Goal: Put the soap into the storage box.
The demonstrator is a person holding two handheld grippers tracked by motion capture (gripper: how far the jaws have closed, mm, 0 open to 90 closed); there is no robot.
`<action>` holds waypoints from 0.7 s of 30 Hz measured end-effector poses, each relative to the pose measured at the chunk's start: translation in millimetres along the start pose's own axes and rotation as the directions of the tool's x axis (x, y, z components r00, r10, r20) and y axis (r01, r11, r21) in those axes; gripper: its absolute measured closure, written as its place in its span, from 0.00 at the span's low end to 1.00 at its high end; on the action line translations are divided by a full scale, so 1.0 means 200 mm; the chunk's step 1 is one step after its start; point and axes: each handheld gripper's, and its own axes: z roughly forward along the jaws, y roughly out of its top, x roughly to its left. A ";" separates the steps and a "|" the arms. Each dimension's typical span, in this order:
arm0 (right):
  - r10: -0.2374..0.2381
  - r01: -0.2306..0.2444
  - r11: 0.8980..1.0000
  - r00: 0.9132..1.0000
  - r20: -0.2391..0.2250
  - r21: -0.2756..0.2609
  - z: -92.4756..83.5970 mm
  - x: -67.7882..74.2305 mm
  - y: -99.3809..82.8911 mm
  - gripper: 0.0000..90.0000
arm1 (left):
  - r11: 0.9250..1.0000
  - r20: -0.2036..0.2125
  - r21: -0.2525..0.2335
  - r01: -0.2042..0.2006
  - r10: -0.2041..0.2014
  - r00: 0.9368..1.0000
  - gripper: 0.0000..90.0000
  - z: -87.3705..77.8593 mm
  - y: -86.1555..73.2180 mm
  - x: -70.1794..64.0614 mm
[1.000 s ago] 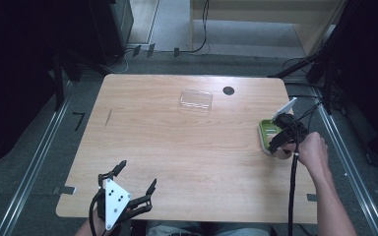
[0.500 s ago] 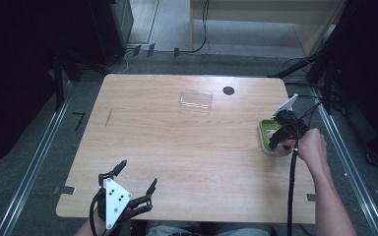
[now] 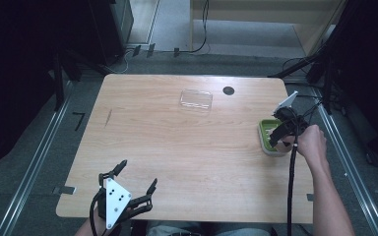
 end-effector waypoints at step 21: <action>-0.009 0.009 1.000 1.000 -0.001 -0.007 -0.01 0.02 0.11 0.37 | 1.000 0.001 0.000 -0.004 0.004 1.000 0.11 0.00 0.00 0.00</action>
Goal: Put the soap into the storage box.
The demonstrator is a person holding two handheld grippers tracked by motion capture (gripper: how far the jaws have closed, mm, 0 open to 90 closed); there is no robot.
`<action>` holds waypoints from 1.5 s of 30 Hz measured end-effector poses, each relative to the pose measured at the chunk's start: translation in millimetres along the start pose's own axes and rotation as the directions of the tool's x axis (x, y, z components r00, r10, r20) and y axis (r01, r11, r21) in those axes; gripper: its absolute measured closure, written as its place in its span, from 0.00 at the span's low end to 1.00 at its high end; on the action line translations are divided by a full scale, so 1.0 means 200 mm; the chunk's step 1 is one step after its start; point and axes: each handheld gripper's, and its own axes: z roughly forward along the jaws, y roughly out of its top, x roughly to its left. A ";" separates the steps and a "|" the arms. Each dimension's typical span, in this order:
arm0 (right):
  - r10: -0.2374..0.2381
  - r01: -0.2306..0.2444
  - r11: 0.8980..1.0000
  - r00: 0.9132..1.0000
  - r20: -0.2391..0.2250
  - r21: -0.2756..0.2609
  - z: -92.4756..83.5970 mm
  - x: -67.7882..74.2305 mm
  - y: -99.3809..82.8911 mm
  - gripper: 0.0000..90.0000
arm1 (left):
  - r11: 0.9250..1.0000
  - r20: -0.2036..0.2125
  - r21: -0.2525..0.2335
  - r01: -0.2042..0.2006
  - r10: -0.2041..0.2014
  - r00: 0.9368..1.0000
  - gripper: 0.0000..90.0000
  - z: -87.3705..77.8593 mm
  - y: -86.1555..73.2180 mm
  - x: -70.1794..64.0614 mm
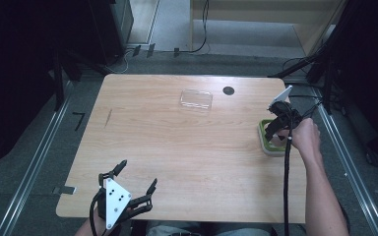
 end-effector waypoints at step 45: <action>0.100 -0.100 0.995 0.995 0.003 -0.005 0.09 -0.08 0.08 0.37 | 1.000 0.003 -0.002 -0.004 0.004 1.000 0.11 0.00 0.00 -0.01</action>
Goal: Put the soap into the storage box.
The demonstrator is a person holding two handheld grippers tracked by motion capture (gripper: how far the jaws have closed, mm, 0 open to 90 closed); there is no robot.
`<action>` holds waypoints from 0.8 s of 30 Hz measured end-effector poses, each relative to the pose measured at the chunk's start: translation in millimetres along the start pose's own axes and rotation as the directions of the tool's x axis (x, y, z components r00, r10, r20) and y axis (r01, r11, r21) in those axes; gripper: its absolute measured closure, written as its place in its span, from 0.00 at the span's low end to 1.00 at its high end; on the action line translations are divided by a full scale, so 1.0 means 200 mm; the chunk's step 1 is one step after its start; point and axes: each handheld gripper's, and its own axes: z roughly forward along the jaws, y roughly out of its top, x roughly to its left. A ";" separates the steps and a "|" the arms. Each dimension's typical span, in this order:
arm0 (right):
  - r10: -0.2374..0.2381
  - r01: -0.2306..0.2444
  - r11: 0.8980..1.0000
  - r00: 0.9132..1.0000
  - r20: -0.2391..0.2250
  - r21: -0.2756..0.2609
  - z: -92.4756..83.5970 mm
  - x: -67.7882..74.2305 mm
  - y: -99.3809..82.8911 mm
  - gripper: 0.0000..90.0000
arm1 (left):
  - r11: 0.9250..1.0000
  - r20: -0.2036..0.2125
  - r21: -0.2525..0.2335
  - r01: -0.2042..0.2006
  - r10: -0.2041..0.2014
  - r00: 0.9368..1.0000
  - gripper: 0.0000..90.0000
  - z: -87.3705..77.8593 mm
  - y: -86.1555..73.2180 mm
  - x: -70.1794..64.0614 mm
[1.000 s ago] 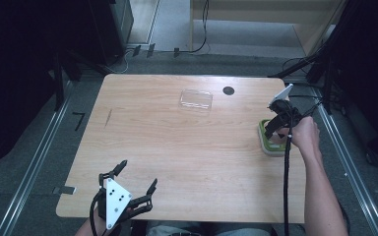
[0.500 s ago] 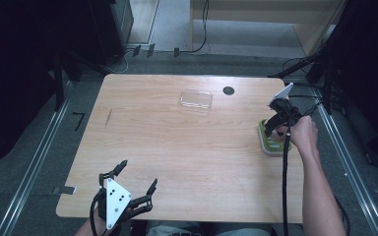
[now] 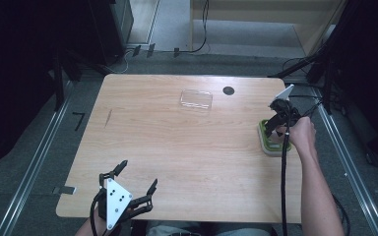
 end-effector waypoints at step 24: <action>0.067 -0.067 0.998 0.998 -0.010 0.012 0.08 -0.03 0.03 0.37 | 1.000 0.000 0.001 -0.007 0.007 1.000 0.11 0.00 0.00 0.00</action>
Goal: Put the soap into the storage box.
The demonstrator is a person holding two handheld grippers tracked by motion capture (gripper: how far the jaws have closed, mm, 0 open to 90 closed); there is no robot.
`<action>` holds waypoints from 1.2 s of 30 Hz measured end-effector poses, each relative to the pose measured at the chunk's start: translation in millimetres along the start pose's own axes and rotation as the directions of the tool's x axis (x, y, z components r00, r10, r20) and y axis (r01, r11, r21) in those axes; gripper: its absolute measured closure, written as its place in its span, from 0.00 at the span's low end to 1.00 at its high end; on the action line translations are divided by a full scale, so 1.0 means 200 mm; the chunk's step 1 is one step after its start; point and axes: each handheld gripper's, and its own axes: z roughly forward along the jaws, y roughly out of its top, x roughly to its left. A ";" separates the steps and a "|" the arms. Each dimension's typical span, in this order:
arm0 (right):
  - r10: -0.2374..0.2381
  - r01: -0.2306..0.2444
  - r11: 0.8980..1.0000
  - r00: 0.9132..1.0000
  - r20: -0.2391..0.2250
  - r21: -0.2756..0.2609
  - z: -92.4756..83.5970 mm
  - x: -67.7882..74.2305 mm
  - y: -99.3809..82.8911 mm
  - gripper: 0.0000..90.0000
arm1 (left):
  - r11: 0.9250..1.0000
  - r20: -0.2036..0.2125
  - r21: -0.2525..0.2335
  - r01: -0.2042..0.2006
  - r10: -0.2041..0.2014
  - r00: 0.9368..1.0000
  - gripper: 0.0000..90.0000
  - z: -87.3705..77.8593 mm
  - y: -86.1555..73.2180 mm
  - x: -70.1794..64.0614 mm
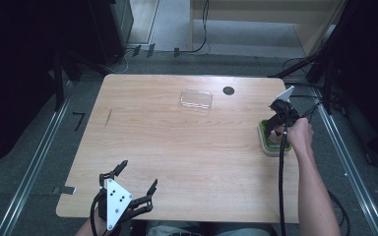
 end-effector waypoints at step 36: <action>0.038 -0.039 0.999 0.999 0.014 0.018 0.06 -0.01 0.00 0.37 | 1.000 -0.001 -0.004 -0.003 0.003 1.000 0.11 0.00 0.00 0.00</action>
